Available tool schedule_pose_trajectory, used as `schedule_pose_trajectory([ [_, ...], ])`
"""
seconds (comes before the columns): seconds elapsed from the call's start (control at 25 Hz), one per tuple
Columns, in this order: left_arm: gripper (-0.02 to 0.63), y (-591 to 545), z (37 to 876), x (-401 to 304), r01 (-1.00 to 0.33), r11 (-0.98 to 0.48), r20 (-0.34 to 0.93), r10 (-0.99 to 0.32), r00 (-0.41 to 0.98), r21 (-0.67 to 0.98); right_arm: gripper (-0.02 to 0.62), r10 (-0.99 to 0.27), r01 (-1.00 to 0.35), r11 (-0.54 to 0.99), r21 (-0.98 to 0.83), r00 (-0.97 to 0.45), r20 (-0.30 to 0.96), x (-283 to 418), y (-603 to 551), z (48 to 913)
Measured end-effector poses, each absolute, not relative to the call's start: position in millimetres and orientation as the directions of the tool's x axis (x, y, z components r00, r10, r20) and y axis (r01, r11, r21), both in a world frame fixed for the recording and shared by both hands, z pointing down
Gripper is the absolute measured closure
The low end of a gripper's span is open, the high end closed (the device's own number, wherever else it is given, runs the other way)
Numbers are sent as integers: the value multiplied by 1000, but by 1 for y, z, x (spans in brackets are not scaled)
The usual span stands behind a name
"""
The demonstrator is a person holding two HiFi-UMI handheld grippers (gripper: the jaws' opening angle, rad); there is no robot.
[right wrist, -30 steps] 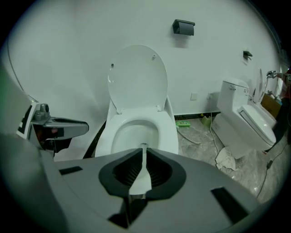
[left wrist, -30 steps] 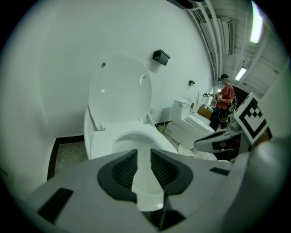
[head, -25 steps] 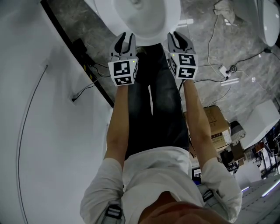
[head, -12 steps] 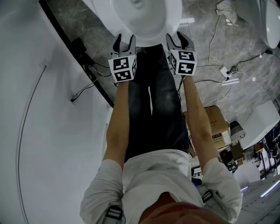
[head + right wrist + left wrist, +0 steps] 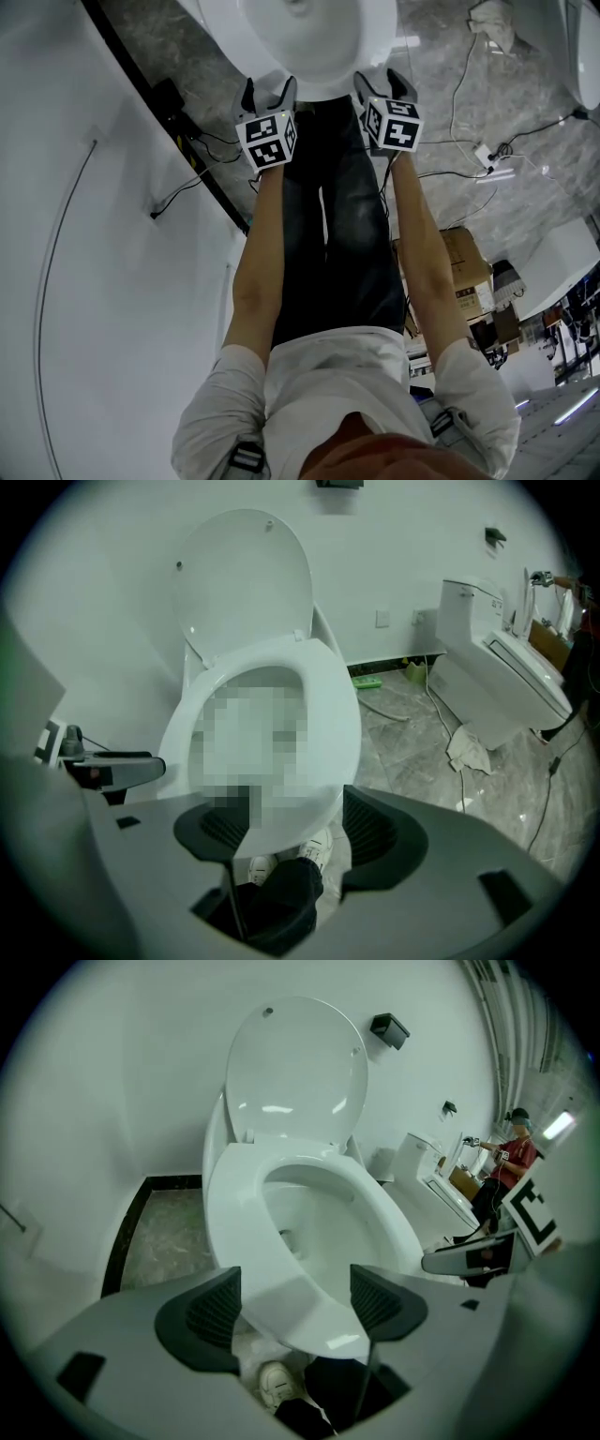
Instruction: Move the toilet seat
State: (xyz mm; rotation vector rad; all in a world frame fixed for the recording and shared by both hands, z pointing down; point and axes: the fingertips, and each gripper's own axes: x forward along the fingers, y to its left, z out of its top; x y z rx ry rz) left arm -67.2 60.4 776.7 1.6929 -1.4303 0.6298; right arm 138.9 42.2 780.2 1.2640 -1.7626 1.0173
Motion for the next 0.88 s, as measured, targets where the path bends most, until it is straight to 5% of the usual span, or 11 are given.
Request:
schedule_pose_trajectory([
  [0.36, 185, 67, 801, -69, -960, 23, 828, -512, 228, 278, 223, -331, -950, 239, -202, -276, 902, 134, 48, 806],
  [0.88, 176, 69, 812, -64, -940, 72, 839, -477, 261, 334, 212, -345, -949, 194, -249, -304, 888, 127, 42, 811],
])
